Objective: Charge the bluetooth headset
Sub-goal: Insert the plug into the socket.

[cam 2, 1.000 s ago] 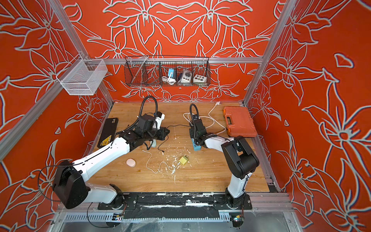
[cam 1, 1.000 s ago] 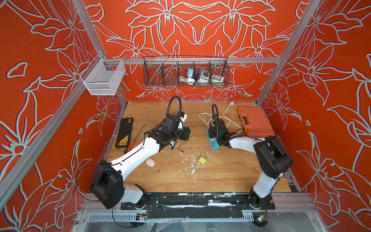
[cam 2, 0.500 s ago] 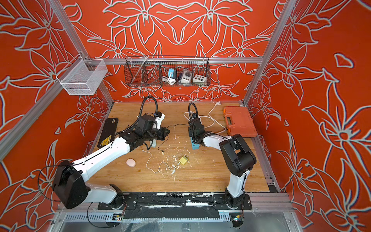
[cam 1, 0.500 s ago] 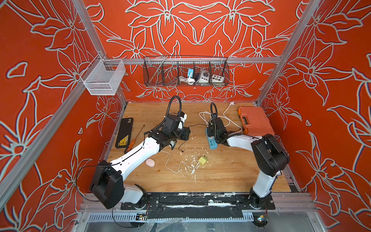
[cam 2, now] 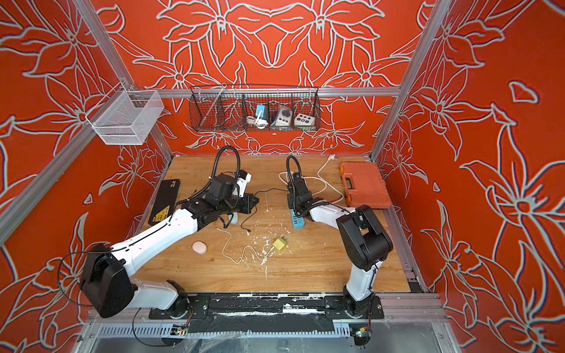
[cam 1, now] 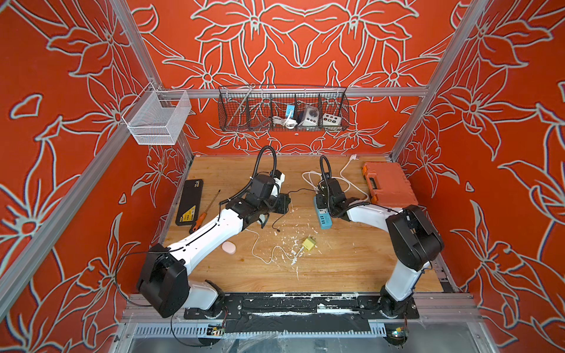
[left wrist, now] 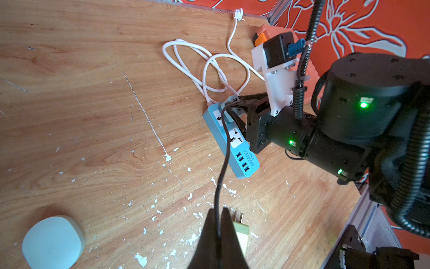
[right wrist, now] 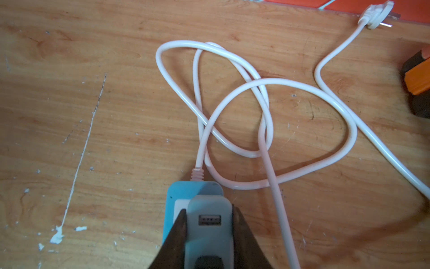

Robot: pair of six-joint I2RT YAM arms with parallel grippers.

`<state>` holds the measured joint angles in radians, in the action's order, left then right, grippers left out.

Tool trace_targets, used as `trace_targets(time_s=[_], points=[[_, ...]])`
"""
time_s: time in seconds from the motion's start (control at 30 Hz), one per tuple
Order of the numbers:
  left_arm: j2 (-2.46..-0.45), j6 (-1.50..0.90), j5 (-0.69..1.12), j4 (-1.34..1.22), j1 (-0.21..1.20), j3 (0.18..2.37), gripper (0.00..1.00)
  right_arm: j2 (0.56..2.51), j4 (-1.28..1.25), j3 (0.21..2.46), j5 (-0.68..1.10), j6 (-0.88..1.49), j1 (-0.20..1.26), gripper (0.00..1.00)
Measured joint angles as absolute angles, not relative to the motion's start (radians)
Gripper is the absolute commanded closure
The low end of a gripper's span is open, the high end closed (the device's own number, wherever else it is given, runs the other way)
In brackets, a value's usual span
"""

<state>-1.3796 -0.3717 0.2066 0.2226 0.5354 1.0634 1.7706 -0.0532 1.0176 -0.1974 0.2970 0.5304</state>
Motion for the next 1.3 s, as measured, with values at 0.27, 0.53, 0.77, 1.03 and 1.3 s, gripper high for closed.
trace_targets(time_s=[0.27, 0.53, 0.77, 1.03, 1.3], points=[[-1.384, -0.387, 0.227, 0.223, 0.535, 1.044, 0.94, 1.728, 0.015, 1.007, -0.181, 0.297, 0.530, 0.72], [-1.393, -0.388, 0.243, 0.223, 0.534, 1.044, 0.94, 1.708, 0.139, 1.001, -0.171, 0.289, 0.530, 0.55], [-1.397, -0.390, 0.255, 0.224, 0.534, 1.044, 0.94, 1.649, 0.194, 0.995, -0.167, 0.283, 0.530, 0.52], [-1.410, -0.391, 0.276, 0.247, 0.533, 1.047, 0.93, 1.404, 0.225, 0.910, -0.135, 0.299, 0.530, 0.54], [-1.429, -0.409, 0.329, 0.289, 0.531, 1.094, 0.90, 1.103, 0.155, 0.694, 0.163, 0.329, 0.532, 0.43]])
